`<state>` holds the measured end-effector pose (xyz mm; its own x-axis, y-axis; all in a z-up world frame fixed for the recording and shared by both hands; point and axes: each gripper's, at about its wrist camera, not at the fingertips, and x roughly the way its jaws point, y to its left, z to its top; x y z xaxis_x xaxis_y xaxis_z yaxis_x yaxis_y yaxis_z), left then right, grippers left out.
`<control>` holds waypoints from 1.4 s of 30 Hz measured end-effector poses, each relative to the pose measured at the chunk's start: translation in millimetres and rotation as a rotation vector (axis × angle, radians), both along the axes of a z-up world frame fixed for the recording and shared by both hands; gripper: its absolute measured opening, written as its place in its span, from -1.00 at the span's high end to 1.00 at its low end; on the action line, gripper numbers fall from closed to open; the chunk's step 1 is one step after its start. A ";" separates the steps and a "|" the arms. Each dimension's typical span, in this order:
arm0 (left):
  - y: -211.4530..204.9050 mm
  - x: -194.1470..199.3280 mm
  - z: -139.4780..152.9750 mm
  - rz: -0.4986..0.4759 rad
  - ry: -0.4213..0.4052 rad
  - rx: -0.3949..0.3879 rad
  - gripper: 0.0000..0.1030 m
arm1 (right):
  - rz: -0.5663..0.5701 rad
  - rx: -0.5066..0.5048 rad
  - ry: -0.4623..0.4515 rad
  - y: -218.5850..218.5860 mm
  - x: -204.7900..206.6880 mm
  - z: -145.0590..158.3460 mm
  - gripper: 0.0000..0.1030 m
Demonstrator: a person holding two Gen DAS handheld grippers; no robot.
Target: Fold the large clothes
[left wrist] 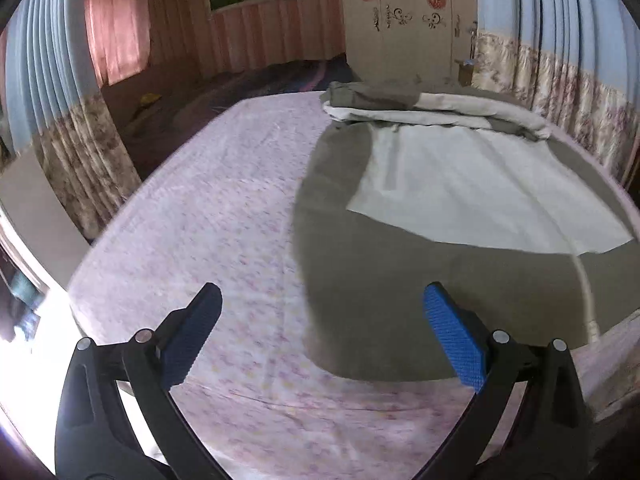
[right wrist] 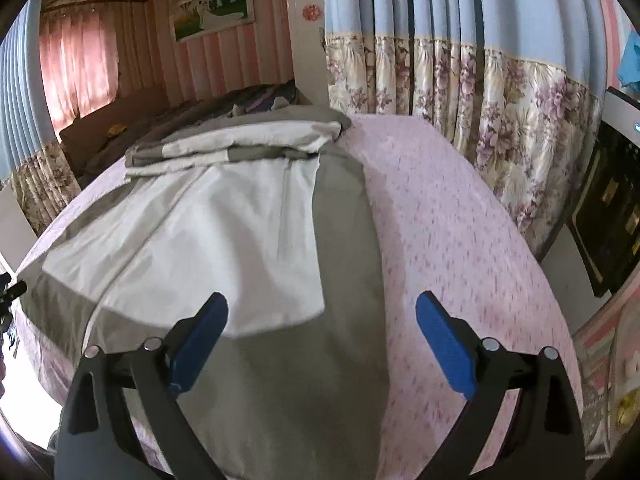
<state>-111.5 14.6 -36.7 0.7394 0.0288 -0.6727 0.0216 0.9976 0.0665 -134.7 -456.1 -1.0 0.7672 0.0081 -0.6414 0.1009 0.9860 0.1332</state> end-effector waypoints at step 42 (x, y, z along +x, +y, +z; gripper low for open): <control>-40.8 55.3 -36.4 -0.175 0.131 -0.047 0.77 | 0.043 0.045 0.011 33.9 -10.6 -14.4 0.76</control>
